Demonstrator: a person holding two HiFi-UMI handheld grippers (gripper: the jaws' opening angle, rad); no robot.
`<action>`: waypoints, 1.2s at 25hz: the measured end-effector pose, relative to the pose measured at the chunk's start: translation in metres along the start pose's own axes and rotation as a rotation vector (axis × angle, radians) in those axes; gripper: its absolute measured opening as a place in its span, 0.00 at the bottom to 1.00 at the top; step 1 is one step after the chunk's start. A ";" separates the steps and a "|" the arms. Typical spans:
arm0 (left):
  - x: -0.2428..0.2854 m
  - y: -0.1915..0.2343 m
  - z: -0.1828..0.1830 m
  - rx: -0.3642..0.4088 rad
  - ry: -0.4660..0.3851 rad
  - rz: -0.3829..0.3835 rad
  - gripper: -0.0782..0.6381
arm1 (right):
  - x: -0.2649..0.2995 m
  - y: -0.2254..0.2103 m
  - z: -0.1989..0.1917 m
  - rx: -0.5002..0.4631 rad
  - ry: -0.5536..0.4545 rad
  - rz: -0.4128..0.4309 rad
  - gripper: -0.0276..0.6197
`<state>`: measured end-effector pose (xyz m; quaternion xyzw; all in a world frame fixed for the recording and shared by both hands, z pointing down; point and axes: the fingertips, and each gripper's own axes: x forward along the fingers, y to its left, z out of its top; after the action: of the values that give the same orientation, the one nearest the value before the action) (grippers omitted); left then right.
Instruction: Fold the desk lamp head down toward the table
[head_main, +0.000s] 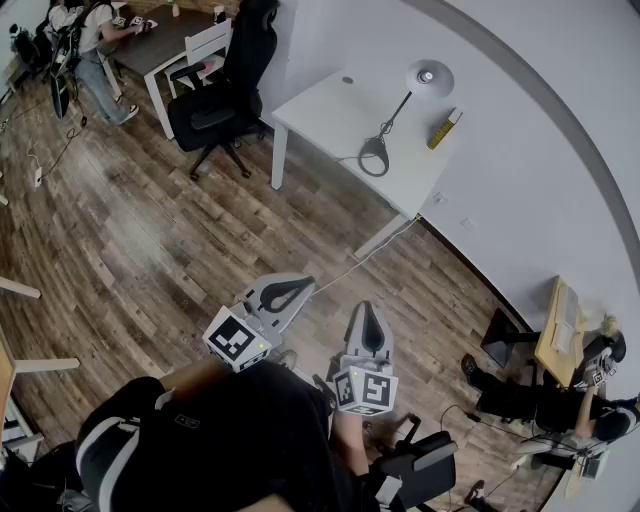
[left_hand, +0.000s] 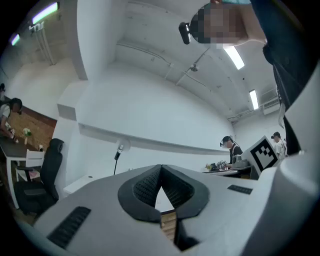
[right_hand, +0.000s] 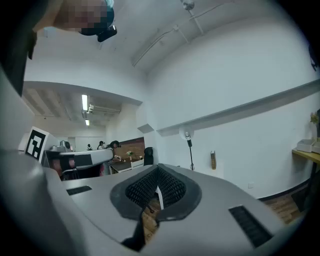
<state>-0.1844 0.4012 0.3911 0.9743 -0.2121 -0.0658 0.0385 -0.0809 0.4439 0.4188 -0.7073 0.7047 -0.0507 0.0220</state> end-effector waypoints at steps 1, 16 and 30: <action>0.000 0.000 0.000 0.001 -0.004 0.001 0.14 | 0.000 0.000 -0.001 0.001 -0.004 0.003 0.06; 0.003 -0.006 -0.005 0.006 0.010 0.034 0.14 | -0.006 -0.007 0.003 0.030 -0.035 0.025 0.06; 0.034 -0.027 -0.013 0.029 0.034 0.088 0.14 | -0.009 -0.048 -0.002 0.039 -0.014 0.070 0.06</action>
<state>-0.1409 0.4117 0.3973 0.9654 -0.2550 -0.0444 0.0308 -0.0337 0.4527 0.4257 -0.6820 0.7277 -0.0583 0.0425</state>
